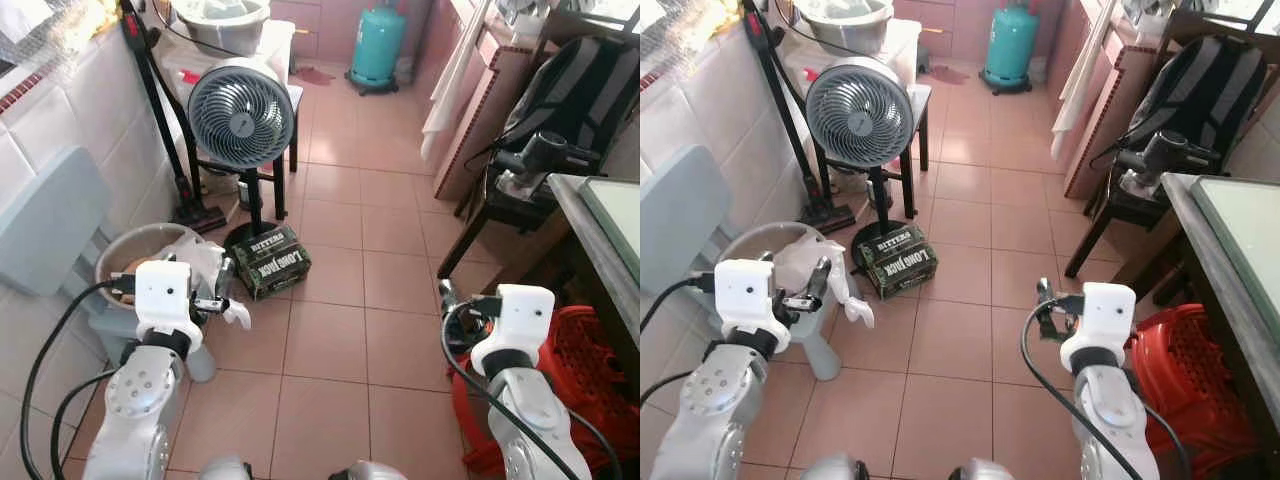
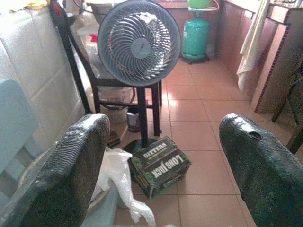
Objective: Setting the table
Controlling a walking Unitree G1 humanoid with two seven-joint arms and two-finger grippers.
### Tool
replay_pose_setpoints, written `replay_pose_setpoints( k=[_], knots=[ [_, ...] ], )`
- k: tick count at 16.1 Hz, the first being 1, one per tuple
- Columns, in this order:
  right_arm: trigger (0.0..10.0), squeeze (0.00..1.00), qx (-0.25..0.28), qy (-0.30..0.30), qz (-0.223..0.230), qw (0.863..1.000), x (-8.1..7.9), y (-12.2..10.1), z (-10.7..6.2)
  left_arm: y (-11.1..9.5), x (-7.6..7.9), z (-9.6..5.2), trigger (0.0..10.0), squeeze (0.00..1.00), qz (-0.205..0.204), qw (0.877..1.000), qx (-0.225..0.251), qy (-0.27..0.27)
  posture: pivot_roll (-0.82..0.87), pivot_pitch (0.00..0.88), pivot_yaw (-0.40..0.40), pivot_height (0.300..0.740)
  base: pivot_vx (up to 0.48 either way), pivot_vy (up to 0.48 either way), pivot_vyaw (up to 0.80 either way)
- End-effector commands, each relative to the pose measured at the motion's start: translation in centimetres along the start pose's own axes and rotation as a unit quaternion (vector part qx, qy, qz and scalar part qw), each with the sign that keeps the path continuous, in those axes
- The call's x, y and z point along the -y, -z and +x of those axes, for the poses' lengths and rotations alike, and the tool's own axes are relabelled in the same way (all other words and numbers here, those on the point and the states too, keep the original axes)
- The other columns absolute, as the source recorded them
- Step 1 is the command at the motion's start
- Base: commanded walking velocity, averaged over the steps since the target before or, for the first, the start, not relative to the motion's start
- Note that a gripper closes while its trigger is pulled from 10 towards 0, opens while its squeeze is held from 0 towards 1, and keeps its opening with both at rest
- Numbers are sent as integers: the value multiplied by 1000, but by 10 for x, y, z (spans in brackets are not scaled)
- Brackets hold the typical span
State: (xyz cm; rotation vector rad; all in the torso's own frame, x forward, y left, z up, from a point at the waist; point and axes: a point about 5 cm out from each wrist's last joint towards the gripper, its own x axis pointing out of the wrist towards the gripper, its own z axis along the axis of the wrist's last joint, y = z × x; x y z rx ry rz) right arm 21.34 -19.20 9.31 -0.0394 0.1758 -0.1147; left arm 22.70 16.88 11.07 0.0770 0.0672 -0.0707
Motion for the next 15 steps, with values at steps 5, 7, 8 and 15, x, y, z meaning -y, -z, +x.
replay_pose_setpoints(
  k=[5,7,8,15],
  knots=[
    [10000,0,15,-1,0,1000,4,-4,0,4,11,4,10000,0,2,999,-16,39,-41,0,-6,740,0,118,0],
    [10000,0,7,-5,11,1000,8,-1,-4,2,12,9,10000,0,-2,999,-13,39,-46,0,-1,740,0,474,0],
    [10000,0,5,-4,2,1000,8,1,-5,1,12,10,10000,0,-2,999,-11,39,-42,0,3,740,0,476,0],
    [10000,0,1,31,-48,998,7,1,10,-16,23,23,10000,0,-18,998,23,56,-20,0,0,740,0,478,0]
  ],
)
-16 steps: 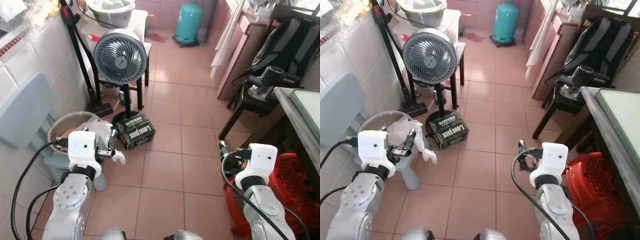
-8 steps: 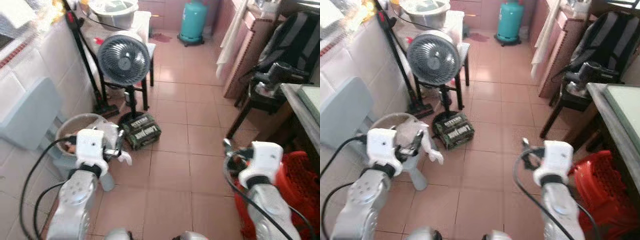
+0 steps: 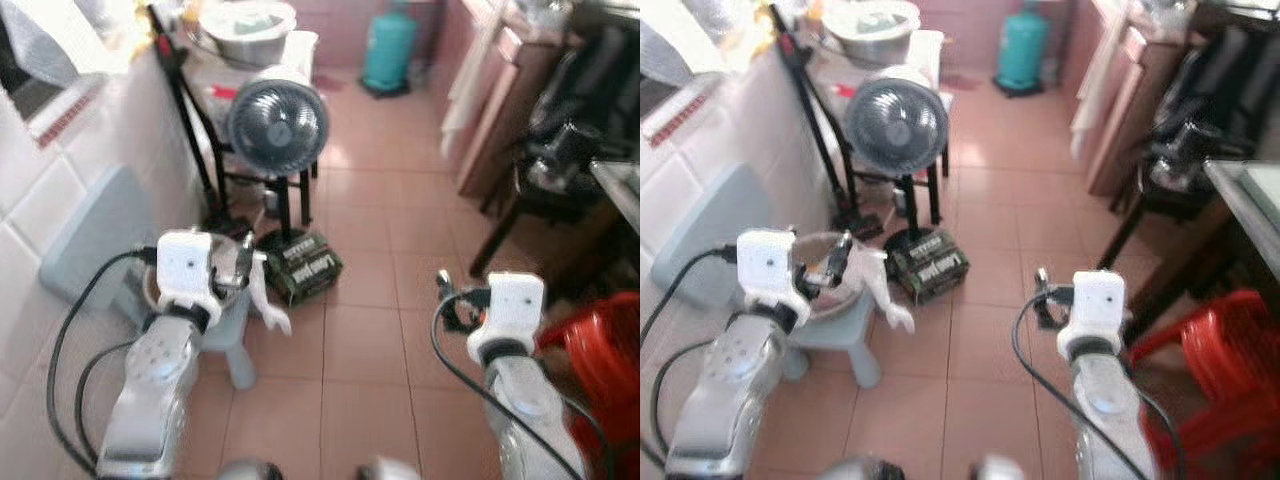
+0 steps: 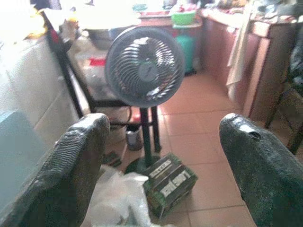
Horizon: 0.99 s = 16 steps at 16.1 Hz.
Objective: Setting the table
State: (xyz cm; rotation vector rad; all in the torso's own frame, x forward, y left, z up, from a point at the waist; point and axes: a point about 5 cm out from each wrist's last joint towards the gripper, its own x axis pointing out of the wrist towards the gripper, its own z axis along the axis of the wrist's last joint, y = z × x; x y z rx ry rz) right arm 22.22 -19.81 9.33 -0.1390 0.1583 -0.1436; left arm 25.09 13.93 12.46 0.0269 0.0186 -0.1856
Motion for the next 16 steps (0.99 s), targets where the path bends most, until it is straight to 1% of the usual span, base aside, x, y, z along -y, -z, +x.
replay_pose_setpoints(
  k=[1,2,3,4,5,6,7,8,11,12,13,14,15,16],
  knots=[
    [10000,0,-7,21,-18,1000,3,4,1,2,-3,-2,10000,0,2,1000,-5,1,-21,0,2,740,0,476,0],
    [10000,0,-5,7,-12,1000,1,4,1,1,-3,-3,10000,0,1,1000,-2,5,-22,0,3,740,0,394,0],
    [10000,0,-5,-4,8,1000,-2,3,1,-2,-1,-3,10000,0,11,1000,6,13,-21,0,5,740,0,0,0],
    [10000,0,-1,-5,25,1000,-5,-1,2,-5,2,-4,10000,0,23,999,18,33,-25,8,9,740,0,0,0],
    [10000,0,-3,-1,24,1000,-5,-1,0,-1,4,-7,10000,0,12,998,5,55,-27,8,14,740,0,0,0],
    [10000,0,-11,5,41,999,-5,2,-1,-1,7,-8,10000,0,-2,998,5,69,-27,8,14,740,0,0,0],
    [10000,0,-14,7,44,999,-5,3,-2,-2,9,-9,10000,0,17,997,7,78,-26,13,16,740,0,0,0],
    [10000,0,-9,3,41,999,-5,2,-4,-4,12,-10,10000,0,10,996,13,86,-26,14,16,740,0,0,0],
    [10000,0,-1,0,40,999,-6,0,-6,-2,8,-10,10000,0,13,997,7,74,-26,23,19,740,0,0,0],
    [10000,0,-19,1,53,998,-6,3,-6,1,2,-9,10000,0,-1,999,-7,44,-24,27,18,740,0,0,0],
    [10000,0,-26,1,60,998,-7,5,-6,3,-2,-8,10000,0,13,1000,-14,21,-23,29,18,740,0,0,-800],
    [10000,0,-25,0,62,998,-6,5,-7,5,-4,-8,10000,0,8,1000,-23,13,-21,31,18,740,0,0,0],
    [10000,0,-24,1,61,998,-6,5,-6,5,-3,-8,10000,0,-2,1000,-23,16,-21,32,18,740,0,0,0],
    [10000,0,-24,3,57,998,-5,6,-6,4,-3,-8,10000,0,0,1000,-28,12,-20,34,18,740,0,0,0]
  ],
)
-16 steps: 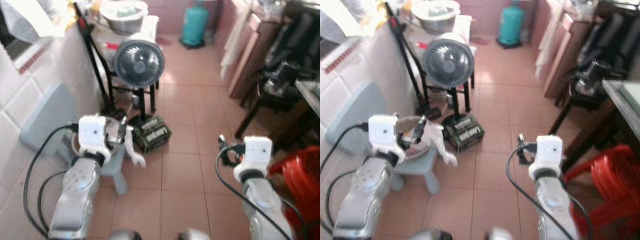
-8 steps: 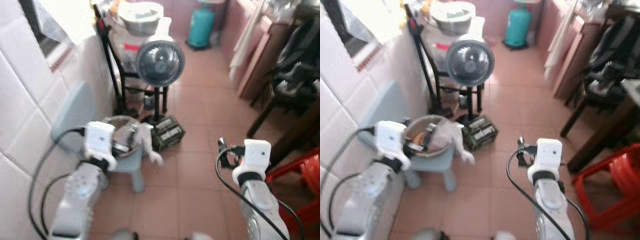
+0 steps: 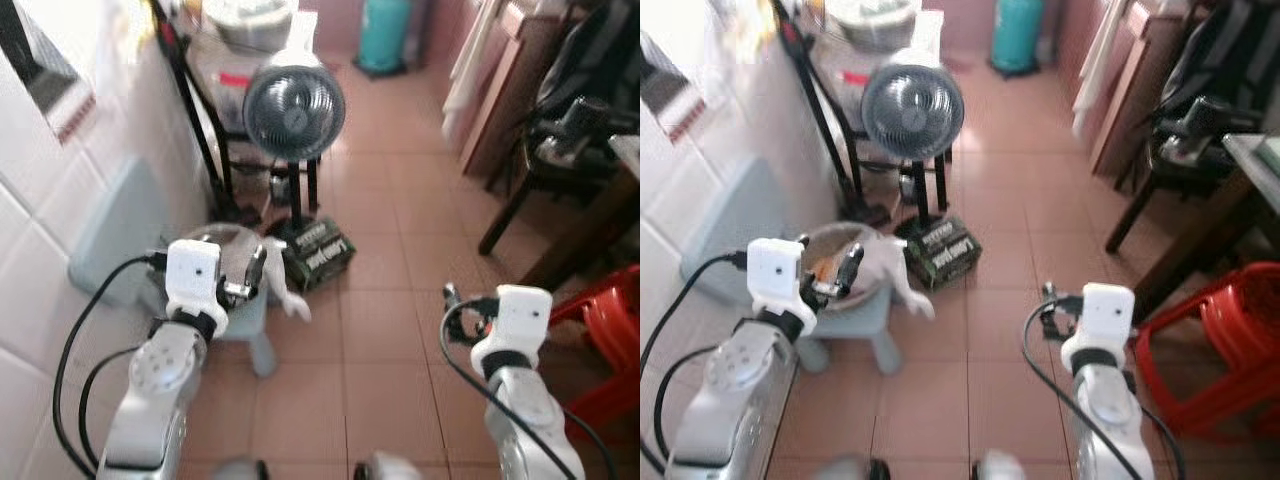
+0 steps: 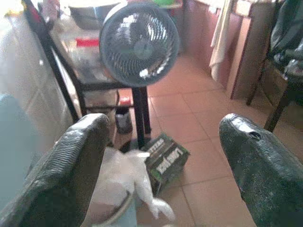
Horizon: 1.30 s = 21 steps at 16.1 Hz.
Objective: Setting the table
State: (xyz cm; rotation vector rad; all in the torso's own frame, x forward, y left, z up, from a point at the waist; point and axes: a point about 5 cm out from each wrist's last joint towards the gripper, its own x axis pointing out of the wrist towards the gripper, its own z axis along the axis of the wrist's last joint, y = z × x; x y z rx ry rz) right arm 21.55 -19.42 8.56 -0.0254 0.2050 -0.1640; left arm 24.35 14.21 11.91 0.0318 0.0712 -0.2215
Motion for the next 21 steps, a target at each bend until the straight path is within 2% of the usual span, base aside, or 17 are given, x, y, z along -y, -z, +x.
replay_pose_setpoints(
  k=[1,2,9,11,13,21],
  knots=[
    [10000,0,3,0,0,1000,-1,-2,0,-1,-2,-1,10000,0,-3,1000,-7,-5,-20,34,18,740,0,0,0],
    [10000,0,2,7,-2,1000,1,-2,0,1,0,-1,10000,0,-41,999,-19,20,-18,31,17,740,0,0,-800],
    [10000,0,5,10,2,1000,3,-5,1,-2,2,-1,10000,0,-32,999,-12,20,-22,33,11,740,0,0,-800],
    [10000,0,13,9,7,1000,2,-8,2,-4,1,0,10000,0,-19,1000,-2,15,-22,29,11,740,0,0,-800],
    [10000,0,21,9,18,1000,2,-10,0,-2,-4,-1,10000,0,-30,1000,-6,5,-28,19,22,740,0,0,-800],
    [10000,0,26,9,19,999,1,-11,2,-4,0,3,10000,0,-26,999,4,30,-31,2,28,740,0,0,-800]
  ],
)
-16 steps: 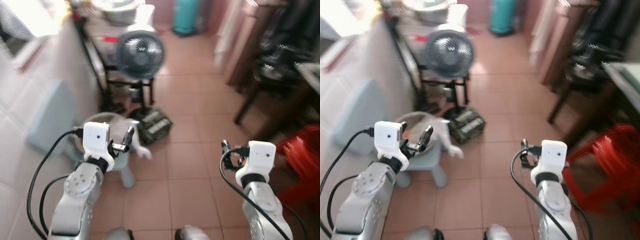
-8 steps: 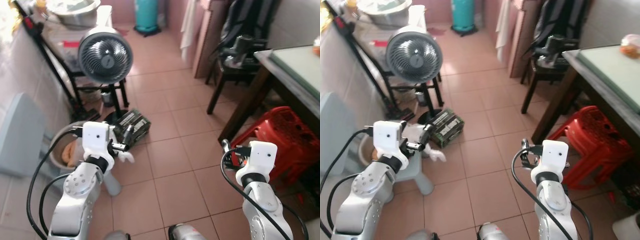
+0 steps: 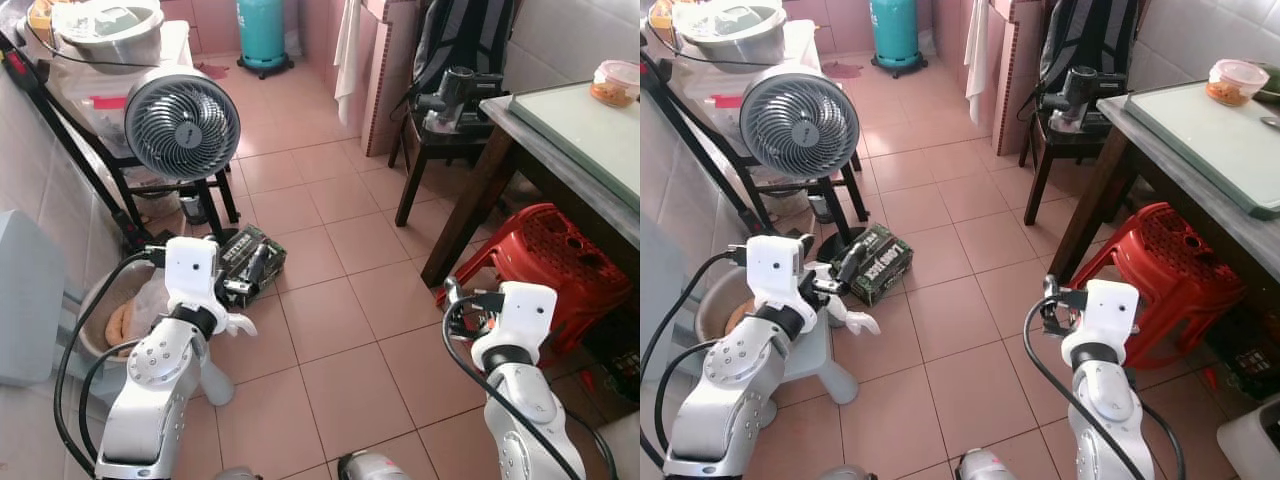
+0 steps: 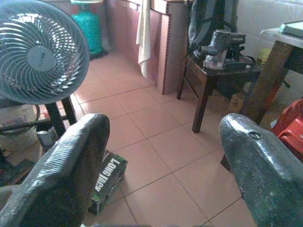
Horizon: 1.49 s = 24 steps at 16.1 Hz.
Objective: Setting the table
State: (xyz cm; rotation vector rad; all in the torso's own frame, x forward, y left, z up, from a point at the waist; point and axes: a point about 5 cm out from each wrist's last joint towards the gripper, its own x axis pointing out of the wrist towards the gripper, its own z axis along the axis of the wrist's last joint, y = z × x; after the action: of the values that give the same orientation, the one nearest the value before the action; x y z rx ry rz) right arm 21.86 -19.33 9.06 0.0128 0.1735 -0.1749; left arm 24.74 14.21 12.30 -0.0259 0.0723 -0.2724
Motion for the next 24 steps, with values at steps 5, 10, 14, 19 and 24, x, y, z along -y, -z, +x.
replay_pose_setpoints(
  k=[5,10,14,19,24],
  knots=[
    [10000,0,10,3,4,1000,0,-4,-1,0,2,-3,10000,0,-12,1000,-4,10,-27,9,29,740,0,0,-800],
    [10000,0,7,6,2,1000,3,-3,-1,2,2,-2,10000,0,-21,1000,-13,8,-28,23,28,740,-108,0,-800],
    [10000,0,6,2,7,1000,0,-2,-1,2,3,-2,10000,0,-13,1000,-14,10,-27,21,27,740,0,0,-800],
    [10000,0,2,4,10,1000,-1,0,-2,1,3,-2,10000,0,-13,1000,-13,9,-25,20,28,740,0,0,-800],
    [10000,0,2,4,10,1000,-1,0,-1,-1,1,-1,10000,0,-21,1000,-8,6,-23,20,29,740,0,0,-800]
  ],
)
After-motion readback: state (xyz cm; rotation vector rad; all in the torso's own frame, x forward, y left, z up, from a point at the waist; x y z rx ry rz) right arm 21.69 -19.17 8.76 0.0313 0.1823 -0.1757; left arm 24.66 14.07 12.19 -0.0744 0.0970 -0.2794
